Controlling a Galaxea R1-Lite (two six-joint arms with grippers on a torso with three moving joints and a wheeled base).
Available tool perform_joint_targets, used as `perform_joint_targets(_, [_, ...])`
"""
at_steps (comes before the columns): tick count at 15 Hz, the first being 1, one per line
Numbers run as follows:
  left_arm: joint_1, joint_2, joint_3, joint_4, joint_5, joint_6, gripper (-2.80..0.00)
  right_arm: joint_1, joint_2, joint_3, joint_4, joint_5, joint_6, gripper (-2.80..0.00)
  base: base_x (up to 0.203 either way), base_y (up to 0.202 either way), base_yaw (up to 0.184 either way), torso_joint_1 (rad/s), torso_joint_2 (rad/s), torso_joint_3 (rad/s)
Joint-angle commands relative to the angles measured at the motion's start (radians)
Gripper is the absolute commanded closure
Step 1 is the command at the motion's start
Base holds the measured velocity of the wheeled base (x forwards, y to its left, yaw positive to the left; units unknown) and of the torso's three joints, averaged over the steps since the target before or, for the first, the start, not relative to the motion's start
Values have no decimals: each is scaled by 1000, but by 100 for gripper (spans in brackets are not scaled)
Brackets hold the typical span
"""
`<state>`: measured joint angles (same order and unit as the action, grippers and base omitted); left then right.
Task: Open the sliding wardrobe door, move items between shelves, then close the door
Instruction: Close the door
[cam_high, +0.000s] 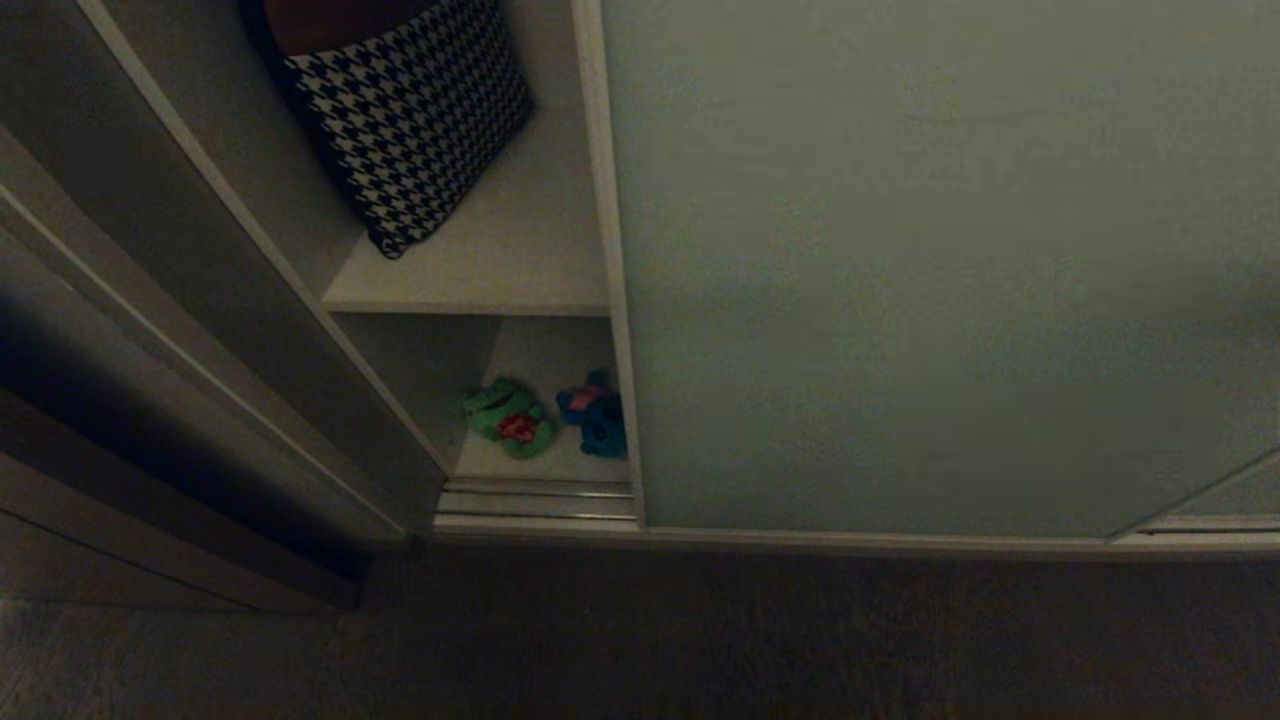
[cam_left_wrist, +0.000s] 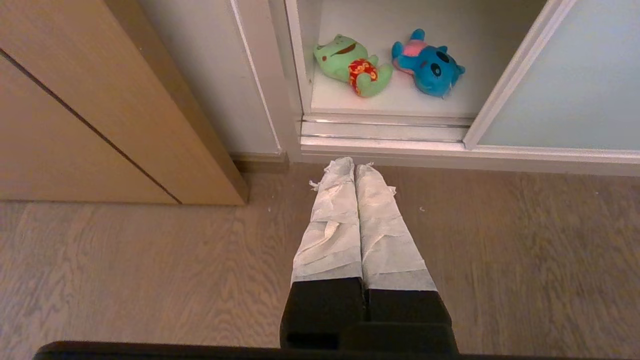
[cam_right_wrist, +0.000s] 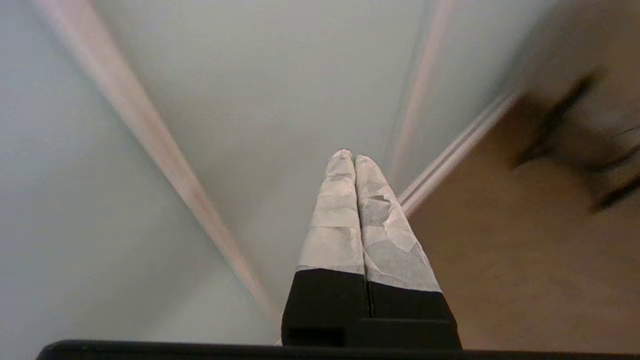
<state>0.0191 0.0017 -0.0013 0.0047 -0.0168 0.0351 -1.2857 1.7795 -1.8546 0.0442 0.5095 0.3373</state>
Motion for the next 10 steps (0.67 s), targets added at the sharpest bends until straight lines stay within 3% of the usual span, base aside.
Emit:
perform_joint_targets(1, [1, 1, 0, 0, 0, 0, 0, 0, 111, -73, 79, 113, 17, 0, 0, 0, 0, 0, 0, 0])
perform_joint_targets(3, [1, 1, 0, 0, 0, 0, 0, 11, 159, -82, 136, 243, 62, 0, 0, 0, 0, 0, 0, 0])
perform_joint_targets(10, [-1, 1, 0, 0, 0, 0, 0, 135, 272, -83, 140, 273, 207, 0, 0, 0, 0, 0, 0, 0])
